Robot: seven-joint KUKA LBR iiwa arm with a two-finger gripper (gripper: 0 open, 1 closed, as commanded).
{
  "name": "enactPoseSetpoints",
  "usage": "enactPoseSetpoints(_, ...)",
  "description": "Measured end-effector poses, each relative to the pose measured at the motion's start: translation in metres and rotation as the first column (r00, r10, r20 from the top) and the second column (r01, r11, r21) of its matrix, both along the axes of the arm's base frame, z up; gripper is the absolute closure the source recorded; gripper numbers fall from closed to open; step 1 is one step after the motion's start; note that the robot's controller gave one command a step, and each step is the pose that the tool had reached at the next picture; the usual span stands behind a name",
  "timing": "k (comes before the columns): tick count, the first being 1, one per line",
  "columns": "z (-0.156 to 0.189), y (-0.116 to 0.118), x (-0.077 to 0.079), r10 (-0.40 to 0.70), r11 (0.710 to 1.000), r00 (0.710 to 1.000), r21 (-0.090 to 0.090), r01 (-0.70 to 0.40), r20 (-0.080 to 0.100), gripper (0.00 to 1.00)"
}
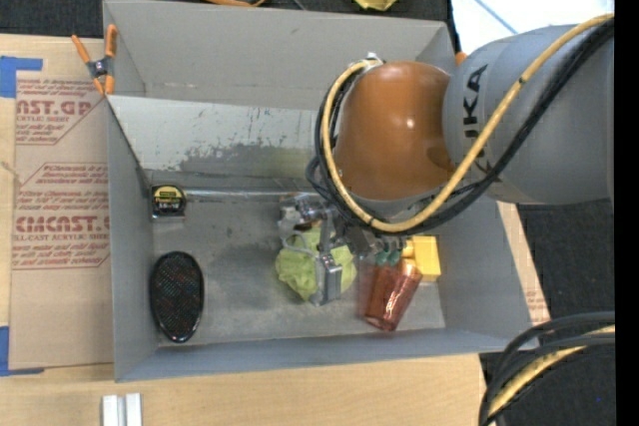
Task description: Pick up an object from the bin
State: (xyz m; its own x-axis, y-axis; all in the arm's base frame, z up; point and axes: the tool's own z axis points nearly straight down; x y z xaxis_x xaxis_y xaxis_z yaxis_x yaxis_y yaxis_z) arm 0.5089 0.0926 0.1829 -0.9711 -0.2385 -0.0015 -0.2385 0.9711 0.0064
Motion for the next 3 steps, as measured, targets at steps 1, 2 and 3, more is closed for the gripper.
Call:
enactPoseSetpoints(1, -0.038, -0.007, 0.025, -0.146, 0.989, 0.989, -0.004, 0.146, 0.002, 0.00)
enactPoseSetpoints(2, -0.021, -0.052, -0.003, 0.250, 0.968, 0.968, -0.001, -0.250, 0.005, 1.00)
enactPoseSetpoints(3, -0.021, -0.052, -0.003, 0.250, 0.968, 0.968, -0.001, -0.250, 0.005, 1.00)
